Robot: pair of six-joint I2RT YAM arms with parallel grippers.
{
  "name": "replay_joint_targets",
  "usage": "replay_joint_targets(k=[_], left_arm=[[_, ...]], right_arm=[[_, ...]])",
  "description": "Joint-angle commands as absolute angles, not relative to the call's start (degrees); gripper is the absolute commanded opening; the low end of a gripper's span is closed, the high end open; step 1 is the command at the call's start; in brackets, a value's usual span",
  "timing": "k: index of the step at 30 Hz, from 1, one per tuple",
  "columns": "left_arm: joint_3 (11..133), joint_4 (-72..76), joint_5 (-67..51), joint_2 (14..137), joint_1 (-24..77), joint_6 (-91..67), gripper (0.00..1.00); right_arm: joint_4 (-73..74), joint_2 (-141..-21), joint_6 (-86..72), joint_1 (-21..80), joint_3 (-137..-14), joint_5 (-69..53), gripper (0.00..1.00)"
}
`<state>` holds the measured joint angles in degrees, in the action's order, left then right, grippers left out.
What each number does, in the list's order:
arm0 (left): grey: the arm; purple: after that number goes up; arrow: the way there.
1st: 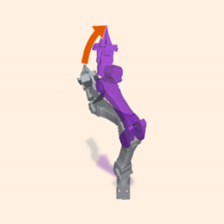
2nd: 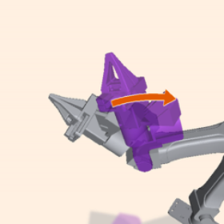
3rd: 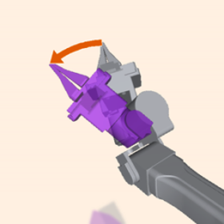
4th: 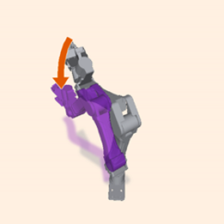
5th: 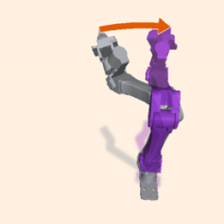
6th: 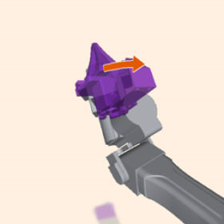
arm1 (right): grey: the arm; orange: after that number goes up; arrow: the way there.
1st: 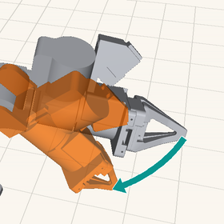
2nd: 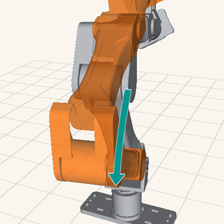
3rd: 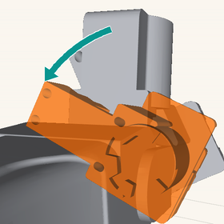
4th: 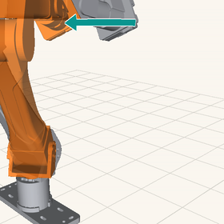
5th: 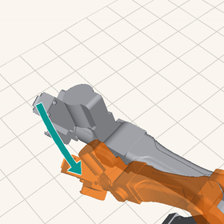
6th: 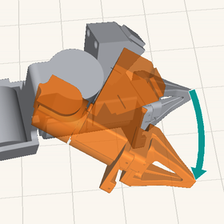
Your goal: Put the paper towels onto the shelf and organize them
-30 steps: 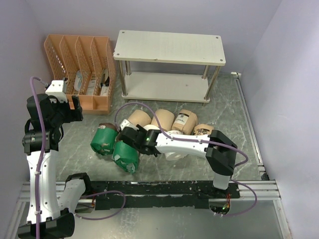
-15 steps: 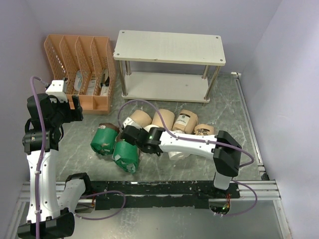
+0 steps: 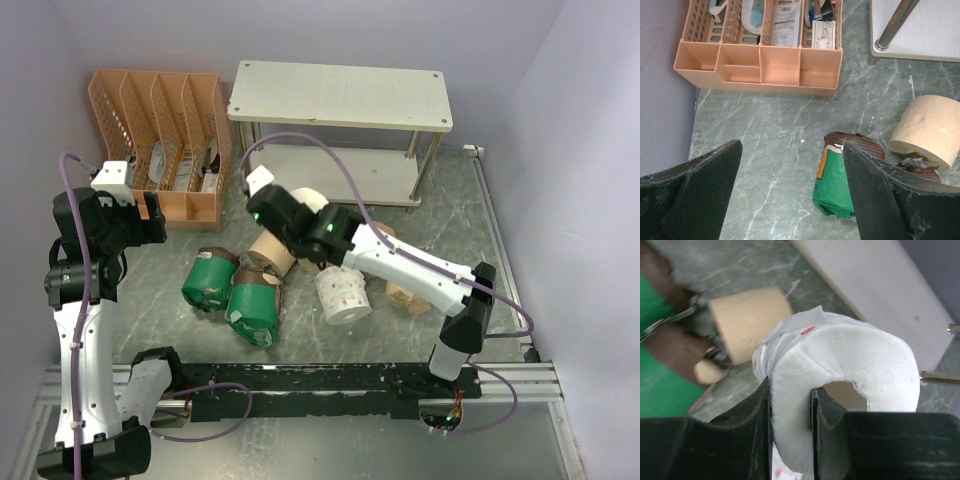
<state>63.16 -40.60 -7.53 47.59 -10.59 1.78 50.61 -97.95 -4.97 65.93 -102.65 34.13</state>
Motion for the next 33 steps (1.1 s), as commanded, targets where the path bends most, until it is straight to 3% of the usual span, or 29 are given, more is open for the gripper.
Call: replay_joint_targets(k=[1,15,27,33], left_arm=[[64.3,-40.5,-12.2,47.5,-11.4,2.7,0.94],[65.2,-41.2,-18.4,50.6,-15.9,3.0,0.94],[65.5,-42.0,-22.6,51.4,-16.8,3.2,0.94],[65.0,-41.7,-22.9,51.1,-17.2,3.3,0.94]], right_arm=[[45.8,-100.8,2.7,58.5,-106.8,33.2,0.00],[32.9,-117.7,12.8,47.1,-123.1,21.7,0.00],[15.3,-121.9,17.4,47.0,-115.5,27.3,0.00],[14.5,-125.0,17.1,46.7,-118.3,26.7,0.00]])
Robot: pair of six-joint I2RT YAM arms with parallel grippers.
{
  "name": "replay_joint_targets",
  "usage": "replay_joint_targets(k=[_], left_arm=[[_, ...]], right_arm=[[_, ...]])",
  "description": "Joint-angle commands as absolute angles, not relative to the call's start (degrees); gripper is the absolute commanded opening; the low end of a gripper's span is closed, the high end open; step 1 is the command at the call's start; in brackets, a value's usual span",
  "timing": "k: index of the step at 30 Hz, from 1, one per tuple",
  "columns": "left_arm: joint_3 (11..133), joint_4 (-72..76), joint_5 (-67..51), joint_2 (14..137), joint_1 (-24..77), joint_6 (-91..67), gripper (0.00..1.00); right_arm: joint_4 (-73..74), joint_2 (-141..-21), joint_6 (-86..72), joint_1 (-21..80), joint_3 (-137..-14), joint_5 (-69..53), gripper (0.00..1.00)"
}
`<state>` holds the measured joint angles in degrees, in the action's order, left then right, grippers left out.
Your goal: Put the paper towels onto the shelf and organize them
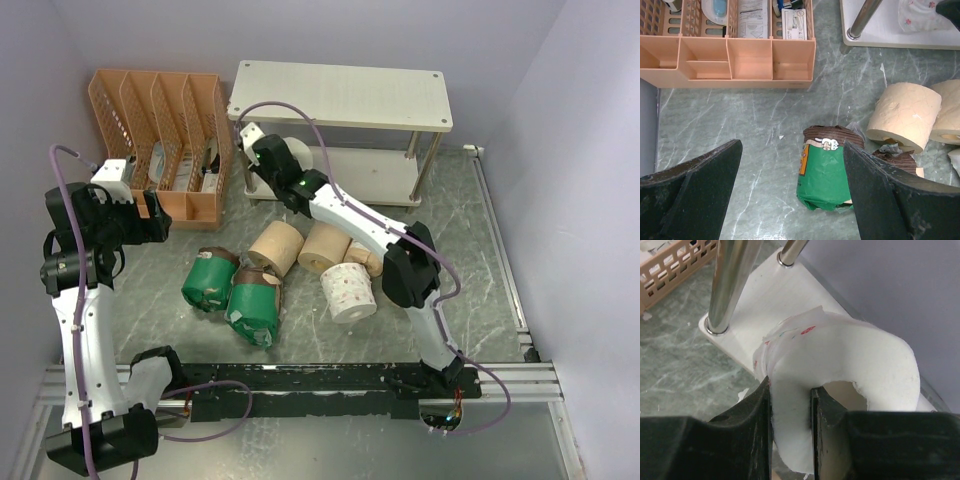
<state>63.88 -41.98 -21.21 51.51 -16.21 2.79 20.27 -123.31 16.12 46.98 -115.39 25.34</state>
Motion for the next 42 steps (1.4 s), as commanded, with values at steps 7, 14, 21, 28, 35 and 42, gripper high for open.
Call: replay_joint_targets(k=[7,14,21,28,35,42], left_arm=[[64.9,-41.4,-21.7,50.6,-17.8,3.3,0.94],[66.3,-41.4,-21.2,52.9,-17.9,3.1,0.94],[67.4,-41.8,-21.6,55.4,-18.0,3.4,0.94],[67.4,-41.7,-22.1,56.0,-18.0,3.4,0.93],[67.2,-41.5,-22.5,56.0,-18.0,3.7,0.94],[68.4,-42.7,-25.3,57.9,-18.0,4.5,0.94]], right_arm=[[15.2,-129.0,16.0,46.6,-121.2,26.3,0.00],[10.8,-130.1,16.3,46.3,-120.0,26.1,0.03],[7.5,-129.7,15.5,45.4,-118.7,22.8,0.46],[4.7,-126.2,15.6,45.4,-115.5,22.4,0.84],[-0.9,-112.0,11.1,49.3,-98.9,26.5,0.89],[8.3,-96.8,-9.4,61.8,-79.0,49.8,0.88]])
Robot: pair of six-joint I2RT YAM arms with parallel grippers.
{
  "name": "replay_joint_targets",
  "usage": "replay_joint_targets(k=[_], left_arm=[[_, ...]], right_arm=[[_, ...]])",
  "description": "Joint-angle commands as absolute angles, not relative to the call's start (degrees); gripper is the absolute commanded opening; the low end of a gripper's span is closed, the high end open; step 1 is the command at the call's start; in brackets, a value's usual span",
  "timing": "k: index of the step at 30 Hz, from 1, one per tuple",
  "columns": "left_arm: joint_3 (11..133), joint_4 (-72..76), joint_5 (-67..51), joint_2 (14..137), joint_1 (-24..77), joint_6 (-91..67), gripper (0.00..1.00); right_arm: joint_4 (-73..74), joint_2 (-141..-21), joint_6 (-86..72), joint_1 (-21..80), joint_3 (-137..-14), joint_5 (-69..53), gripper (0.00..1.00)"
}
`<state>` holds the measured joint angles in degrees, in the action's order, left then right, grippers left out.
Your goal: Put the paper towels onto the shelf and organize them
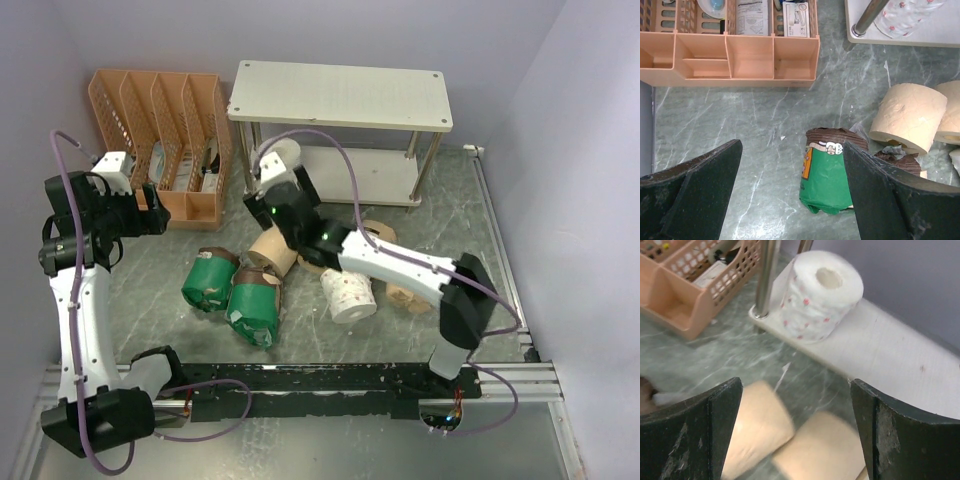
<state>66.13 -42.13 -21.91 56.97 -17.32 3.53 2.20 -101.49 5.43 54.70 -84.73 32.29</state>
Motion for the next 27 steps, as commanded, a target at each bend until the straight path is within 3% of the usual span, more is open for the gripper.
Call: replay_joint_targets(k=[1,6,13,16,22,27], left_arm=[[68.4,-42.7,-25.9,57.8,-18.0,4.5,0.94],[69.4,-43.8,-29.0,58.5,-18.0,4.7,0.93],[68.3,-43.9,-29.7,58.2,-18.1,5.0,0.94],[67.9,-43.9,-29.5,57.4,-18.0,5.2,0.93],[67.5,-44.1,-29.2,56.6,-18.0,5.2,0.94],[67.5,-44.1,-29.7,57.0,-18.1,5.3,0.94]], right_arm=[[12.8,-95.9,-15.2,63.8,-78.0,54.2,0.88],[49.1,-94.6,-63.0,69.0,-78.8,60.8,0.88],[78.0,-99.1,-92.3,75.8,-80.1,62.1,0.87],[78.9,-98.1,-92.5,77.3,-78.1,59.0,0.86],[79.0,-89.7,-104.6,82.1,-69.1,53.7,0.78],[78.8,-81.9,-118.5,87.7,-63.0,53.0,0.78]])
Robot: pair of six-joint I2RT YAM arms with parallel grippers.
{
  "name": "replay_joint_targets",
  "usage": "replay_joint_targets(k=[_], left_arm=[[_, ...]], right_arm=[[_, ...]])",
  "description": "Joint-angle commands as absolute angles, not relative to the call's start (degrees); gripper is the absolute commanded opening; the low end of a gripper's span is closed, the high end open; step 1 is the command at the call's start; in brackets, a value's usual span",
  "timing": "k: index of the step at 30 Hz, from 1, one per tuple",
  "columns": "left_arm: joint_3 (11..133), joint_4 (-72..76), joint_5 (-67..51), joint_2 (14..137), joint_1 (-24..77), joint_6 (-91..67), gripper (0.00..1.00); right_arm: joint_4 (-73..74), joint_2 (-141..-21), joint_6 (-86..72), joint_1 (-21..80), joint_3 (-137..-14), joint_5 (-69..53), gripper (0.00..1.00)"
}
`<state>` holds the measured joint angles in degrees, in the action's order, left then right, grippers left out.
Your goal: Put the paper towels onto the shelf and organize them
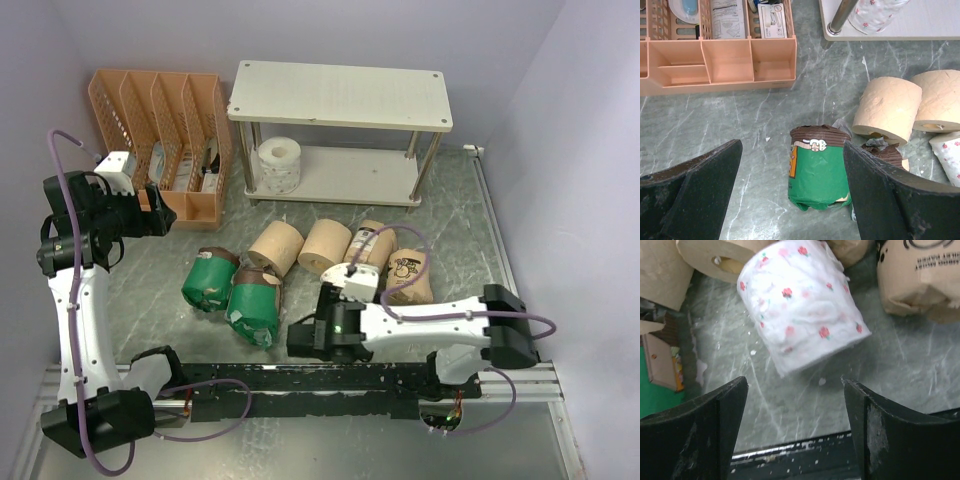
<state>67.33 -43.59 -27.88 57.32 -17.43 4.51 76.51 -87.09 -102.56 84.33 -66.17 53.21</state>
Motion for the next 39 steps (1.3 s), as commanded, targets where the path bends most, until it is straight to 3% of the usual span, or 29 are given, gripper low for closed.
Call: replay_joint_targets(k=[1,10,20,25,36,39], left_arm=[[67.5,-44.1,-29.6,57.1,-18.0,5.4,0.94],[67.7,-43.9,-30.0,57.5,-18.0,5.0,0.93],[67.3,-43.6,-28.8,56.5,-18.1,5.0,0.93],[67.3,-43.5,-28.7,56.6,-18.1,5.0,0.94],[67.0,-43.6,-28.7,56.5,-18.0,5.2,0.93],[66.9,-43.7,-28.5,56.4,-18.1,5.3,0.94]], right_arm=[[78.9,-80.9,-120.6,88.3,-62.3,53.2,0.78],[76.6,-79.2,-132.4,89.3,-57.9,52.9,0.80],[78.7,-81.1,-149.9,89.1,-54.3,59.9,0.70],[78.2,-83.7,-153.7,87.9,-54.1,61.6,0.70],[50.8,-81.5,-129.2,77.9,-48.6,59.0,0.72],[45.1,-81.0,-124.0,76.0,-47.2,58.2,0.67]])
